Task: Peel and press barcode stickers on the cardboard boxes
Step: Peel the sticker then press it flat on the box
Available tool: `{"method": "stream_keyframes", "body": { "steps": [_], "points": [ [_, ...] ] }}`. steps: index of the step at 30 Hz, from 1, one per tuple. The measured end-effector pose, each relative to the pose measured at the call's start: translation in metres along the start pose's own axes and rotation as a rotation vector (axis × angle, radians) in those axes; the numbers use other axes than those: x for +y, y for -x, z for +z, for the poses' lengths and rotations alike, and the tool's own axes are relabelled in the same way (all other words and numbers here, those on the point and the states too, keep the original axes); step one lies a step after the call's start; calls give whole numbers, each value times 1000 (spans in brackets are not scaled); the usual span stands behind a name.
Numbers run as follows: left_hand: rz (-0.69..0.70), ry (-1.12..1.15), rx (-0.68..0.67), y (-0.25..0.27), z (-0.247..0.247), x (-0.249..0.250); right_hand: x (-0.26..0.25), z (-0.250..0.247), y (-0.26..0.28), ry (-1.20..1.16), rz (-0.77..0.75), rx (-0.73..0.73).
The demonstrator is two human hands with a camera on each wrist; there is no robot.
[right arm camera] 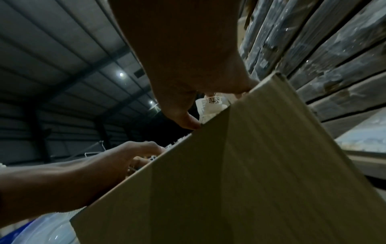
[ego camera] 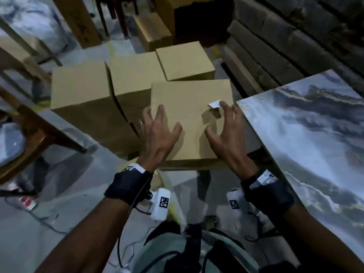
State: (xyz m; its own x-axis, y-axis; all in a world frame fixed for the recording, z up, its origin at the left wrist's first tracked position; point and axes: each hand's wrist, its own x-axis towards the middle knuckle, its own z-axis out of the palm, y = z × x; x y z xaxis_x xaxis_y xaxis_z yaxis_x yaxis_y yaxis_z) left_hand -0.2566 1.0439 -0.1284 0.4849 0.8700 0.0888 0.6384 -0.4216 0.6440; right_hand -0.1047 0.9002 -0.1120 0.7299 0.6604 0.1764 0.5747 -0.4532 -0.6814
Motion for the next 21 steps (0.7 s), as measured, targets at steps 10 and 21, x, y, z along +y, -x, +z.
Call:
{"method": "stream_keyframes", "body": {
  "steps": [10, 21],
  "points": [
    [-289, -55, -41, 54, 2, -152, 2, 140, 54, -54, -25, -323],
    [-501, -25, -183, 93, 46, -307, 51, 290, 95, -37, -48, -619]
  ]
}}
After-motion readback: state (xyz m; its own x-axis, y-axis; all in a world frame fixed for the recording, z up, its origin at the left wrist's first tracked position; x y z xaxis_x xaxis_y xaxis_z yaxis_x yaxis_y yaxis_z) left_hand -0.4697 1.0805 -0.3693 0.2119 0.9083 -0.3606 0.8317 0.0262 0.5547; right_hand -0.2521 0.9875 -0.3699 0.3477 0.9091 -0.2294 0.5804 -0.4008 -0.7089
